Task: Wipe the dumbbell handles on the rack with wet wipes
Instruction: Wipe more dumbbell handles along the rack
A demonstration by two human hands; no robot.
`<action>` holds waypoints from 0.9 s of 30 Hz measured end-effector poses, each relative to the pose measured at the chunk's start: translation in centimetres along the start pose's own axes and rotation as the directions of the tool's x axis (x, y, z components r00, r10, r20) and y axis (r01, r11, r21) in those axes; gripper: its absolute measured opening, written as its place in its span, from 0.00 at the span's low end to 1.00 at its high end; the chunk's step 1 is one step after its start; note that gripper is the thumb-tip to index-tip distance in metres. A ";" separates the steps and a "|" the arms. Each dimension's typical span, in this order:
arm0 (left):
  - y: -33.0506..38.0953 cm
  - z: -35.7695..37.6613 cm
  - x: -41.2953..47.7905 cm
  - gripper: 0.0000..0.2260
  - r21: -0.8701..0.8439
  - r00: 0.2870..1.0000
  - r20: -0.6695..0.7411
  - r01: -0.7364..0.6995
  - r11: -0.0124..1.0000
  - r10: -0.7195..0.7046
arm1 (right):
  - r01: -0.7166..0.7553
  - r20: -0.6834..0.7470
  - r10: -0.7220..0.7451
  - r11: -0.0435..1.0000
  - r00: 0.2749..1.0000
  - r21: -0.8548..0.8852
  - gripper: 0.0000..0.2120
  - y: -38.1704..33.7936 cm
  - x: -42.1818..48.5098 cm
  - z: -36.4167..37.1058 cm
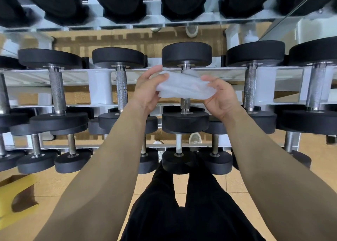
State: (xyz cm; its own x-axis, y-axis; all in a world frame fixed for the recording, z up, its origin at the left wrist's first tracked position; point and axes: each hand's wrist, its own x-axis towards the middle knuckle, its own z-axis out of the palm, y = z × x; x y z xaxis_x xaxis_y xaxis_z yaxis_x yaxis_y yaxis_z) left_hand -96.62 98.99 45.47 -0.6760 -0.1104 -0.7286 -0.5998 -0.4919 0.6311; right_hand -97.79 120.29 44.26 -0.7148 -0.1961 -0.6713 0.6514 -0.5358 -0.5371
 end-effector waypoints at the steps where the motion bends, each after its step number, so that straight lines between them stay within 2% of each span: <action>1: -0.2 0.2 0.0 0.16 0.021 0.999 -0.028 -0.015 1.000 0.016 | 0.011 -0.009 -0.011 1.000 1.000 -0.022 0.13 -0.1 -0.1 0.0; 3: -0.5 0.5 0.0 0.14 0.076 0.996 -0.080 -0.041 0.996 0.047 | 0.023 -0.045 -0.027 0.997 0.999 -0.076 0.09 -0.2 -0.2 0.0; 5: -0.6 0.8 0.2 0.15 0.105 0.994 -0.097 -0.031 0.994 0.042 | 0.019 -0.079 -0.027 0.994 0.997 -0.104 0.12 -0.2 0.0 -0.2; 8: -0.6 0.9 0.2 0.30 0.132 0.999 -0.002 0.051 0.990 -0.051 | 0.008 -0.065 -0.013 0.997 0.998 -0.072 0.16 -0.2 0.1 -0.2; 13: -1.0 -0.5 0.0 0.34 0.268 0.975 0.109 0.157 0.951 -0.192 | 0.005 -0.030 -0.007 0.998 1.000 -0.060 0.20 -0.8 -0.6 -0.3; 14: -1.1 -0.6 0.0 0.32 0.260 0.980 0.104 0.140 0.955 -0.172 | 0.010 -0.041 -0.013 0.998 0.999 -0.065 0.20 -0.8 -0.7 -0.4; 16: -1.5 -0.4 0.4 0.27 0.246 0.998 0.000 0.055 0.968 -0.057 | 0.027 -0.095 -0.035 0.996 0.995 -0.089 0.18 -0.7 -0.9 -0.7; 19: -1.8 0.7 1.0 0.22 0.265 0.982 -0.151 -0.066 0.962 0.109 | 0.000 -0.179 -0.043 0.972 0.983 -0.235 0.18 -0.2 -0.8 -1.3; 21: -2.2 1.3 1.2 0.22 0.371 0.942 -0.278 -0.074 0.926 0.187 | -0.055 -0.231 -0.038 0.923 0.972 -0.380 0.13 0.2 -0.4 -1.6; 23: -2.9 1.8 0.7 0.19 0.495 0.872 -0.395 -0.061 0.867 0.288 | -0.060 -0.287 -0.148 0.793 0.946 -0.607 0.10 0.6 0.1 -1.4; 25: -4.4 2.6 -0.7 0.16 0.526 0.850 -0.400 -0.093 0.845 0.343 | -0.041 -0.343 -0.364 0.632 0.866 -0.774 0.11 0.9 0.3 -0.5; 26: -5.3 3.1 -1.4 0.14 0.515 0.857 -0.391 -0.099 0.851 0.336 | -0.016 -0.326 -0.425 0.589 0.844 -0.808 0.11 1.1 0.3 0.2; 27: -6.1 3.7 -2.0 0.13 0.489 0.863 -0.400 -0.083 0.868 0.308 | -0.001 -0.281 -0.420 0.554 0.863 -0.833 0.11 1.3 0.3 1.0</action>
State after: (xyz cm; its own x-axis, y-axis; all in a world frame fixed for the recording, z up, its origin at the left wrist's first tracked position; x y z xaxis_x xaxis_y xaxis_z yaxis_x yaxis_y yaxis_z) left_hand -93.18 105.36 44.09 -0.5969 -0.5922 -0.5414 -0.6743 0.0046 0.7384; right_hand -97.44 118.68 43.89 -0.8190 0.2862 -0.4973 0.5736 0.3873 -0.7218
